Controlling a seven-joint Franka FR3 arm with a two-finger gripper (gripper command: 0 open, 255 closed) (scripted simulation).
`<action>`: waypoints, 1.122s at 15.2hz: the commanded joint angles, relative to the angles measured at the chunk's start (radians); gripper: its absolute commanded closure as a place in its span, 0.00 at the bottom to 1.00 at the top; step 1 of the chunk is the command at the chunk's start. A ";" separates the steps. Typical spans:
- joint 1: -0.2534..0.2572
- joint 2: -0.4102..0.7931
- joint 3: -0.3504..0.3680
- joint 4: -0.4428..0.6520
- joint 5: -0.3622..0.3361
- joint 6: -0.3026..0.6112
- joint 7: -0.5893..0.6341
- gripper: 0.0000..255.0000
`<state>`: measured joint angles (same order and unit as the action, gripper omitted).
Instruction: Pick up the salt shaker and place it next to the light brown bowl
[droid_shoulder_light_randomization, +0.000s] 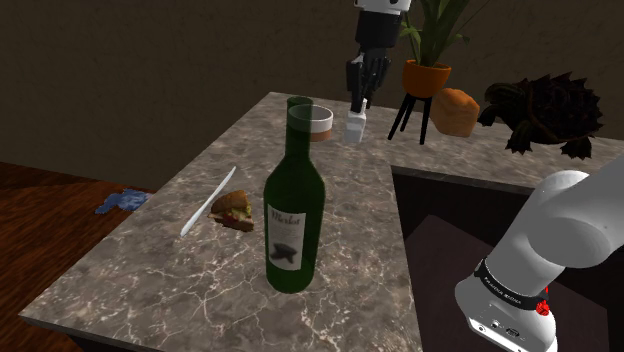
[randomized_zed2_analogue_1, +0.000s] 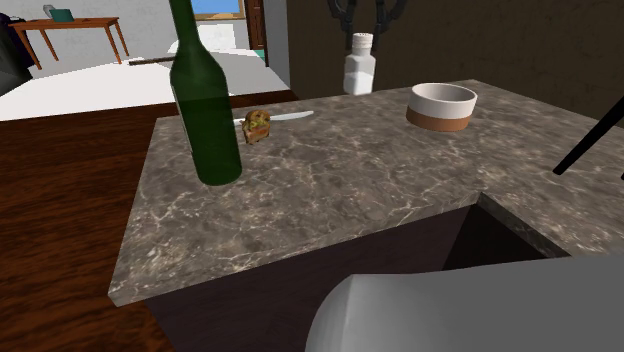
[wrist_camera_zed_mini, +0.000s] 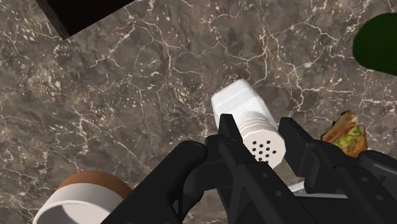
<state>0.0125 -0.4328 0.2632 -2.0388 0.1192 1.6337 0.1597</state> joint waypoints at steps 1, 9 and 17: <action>-0.017 0.024 -0.029 0.019 -0.017 0.002 -0.043 1.00; -0.086 0.167 -0.134 0.143 -0.073 0.011 -0.199 1.00; -0.150 0.360 -0.220 0.349 -0.102 -0.005 -0.343 1.00</action>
<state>-0.1293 -0.1059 0.0529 -1.7302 0.0196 1.6359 -0.1650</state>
